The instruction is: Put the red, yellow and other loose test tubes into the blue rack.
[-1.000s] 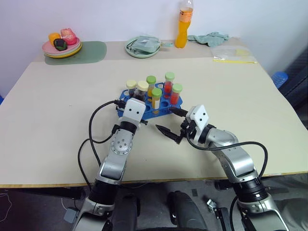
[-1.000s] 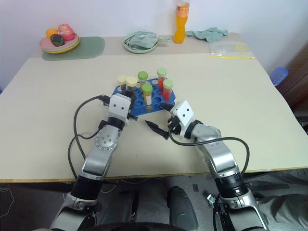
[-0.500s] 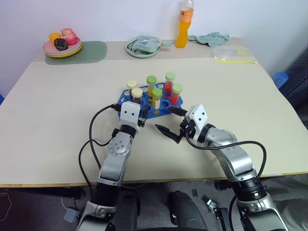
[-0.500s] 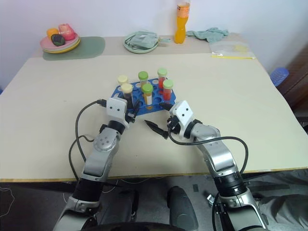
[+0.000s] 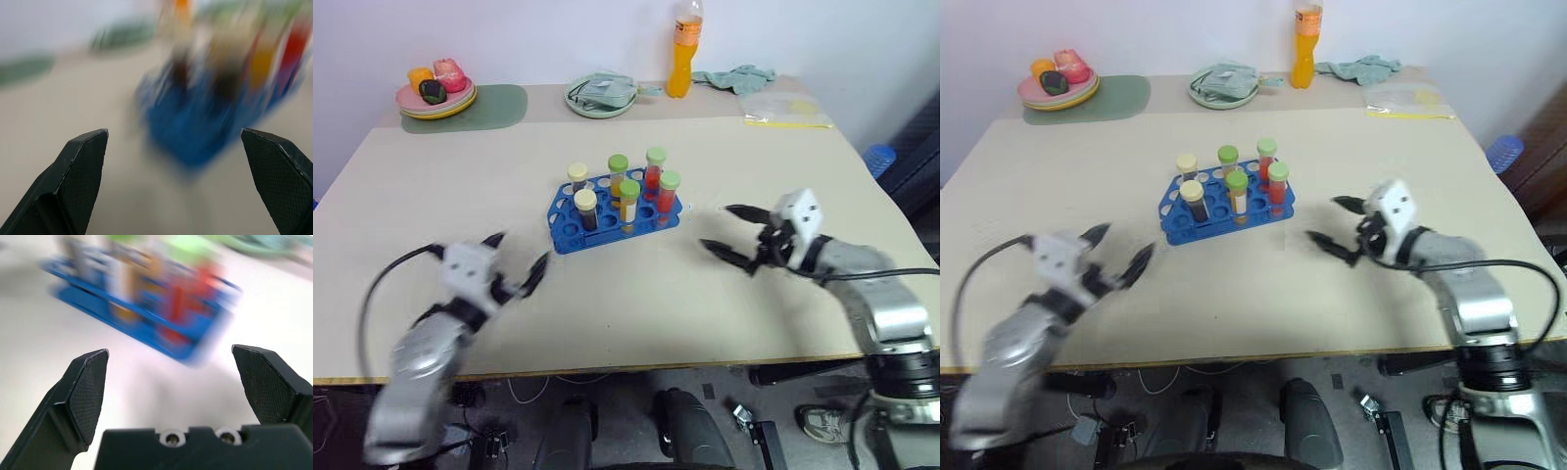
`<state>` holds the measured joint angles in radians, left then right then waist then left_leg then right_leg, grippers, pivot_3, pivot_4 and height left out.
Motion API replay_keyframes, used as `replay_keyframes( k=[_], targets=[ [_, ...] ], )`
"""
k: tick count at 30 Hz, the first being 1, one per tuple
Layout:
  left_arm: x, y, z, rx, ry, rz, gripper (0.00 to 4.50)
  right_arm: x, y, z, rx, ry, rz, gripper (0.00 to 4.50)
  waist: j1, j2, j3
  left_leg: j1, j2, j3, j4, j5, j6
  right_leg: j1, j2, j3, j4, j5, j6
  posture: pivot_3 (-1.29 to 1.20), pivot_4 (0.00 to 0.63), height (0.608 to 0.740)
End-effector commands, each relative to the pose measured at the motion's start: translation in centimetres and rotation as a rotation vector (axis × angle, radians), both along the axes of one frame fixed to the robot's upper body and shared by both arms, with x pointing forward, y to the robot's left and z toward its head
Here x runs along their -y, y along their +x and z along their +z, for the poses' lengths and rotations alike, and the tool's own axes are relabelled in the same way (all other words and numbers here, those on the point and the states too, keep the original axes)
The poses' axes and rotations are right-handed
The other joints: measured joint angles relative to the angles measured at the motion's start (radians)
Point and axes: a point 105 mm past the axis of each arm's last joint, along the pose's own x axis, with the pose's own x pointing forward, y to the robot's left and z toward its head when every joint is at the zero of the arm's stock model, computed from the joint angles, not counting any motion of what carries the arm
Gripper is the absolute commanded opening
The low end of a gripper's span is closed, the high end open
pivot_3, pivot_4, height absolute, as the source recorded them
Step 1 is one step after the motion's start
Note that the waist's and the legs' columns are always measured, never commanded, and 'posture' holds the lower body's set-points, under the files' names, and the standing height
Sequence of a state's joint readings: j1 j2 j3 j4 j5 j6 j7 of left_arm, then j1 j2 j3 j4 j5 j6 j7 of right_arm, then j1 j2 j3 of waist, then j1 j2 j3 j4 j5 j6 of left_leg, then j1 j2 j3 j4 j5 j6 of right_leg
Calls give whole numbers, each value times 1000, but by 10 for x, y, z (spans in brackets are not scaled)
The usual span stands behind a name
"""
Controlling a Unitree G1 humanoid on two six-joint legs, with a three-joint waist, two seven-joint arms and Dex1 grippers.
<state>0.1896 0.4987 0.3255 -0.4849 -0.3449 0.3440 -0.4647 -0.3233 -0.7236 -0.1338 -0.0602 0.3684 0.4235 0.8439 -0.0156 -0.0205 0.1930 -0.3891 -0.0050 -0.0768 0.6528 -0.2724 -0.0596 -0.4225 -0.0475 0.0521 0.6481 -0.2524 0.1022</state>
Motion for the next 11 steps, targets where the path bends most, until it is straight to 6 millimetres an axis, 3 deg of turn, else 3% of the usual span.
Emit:
replay_keyframes(
  k=[1, 5, 11],
  targets=[
    [-25, -10, 11, -5, 26, 19, 4455, 29, 2, 8, 9, 9, -62, 4500, 4, 0, 0, 0, 0, 0, 1, 0, 0, 1, 0, 0, 0, 0, 0, 0, 150, 740],
    [-55, -24, 8, -53, 55, 88, 4455, 49, 1, 1, -25, -16, -88, 4500, -1, 0, 0, 1, 0, 1, 0, 0, 1, 2, 0, 0, -1, 0, 0, 0, 150, 740],
    [-70, -33, 6, -53, 39, 167, 4455, 43, 6, -3, -30, -22, -57, 4500, -4, 0, 0, 1, 1, 1, 0, 0, 1, 1, 0, 0, -1, 0, 0, 0, 150, 740]
  ],
)
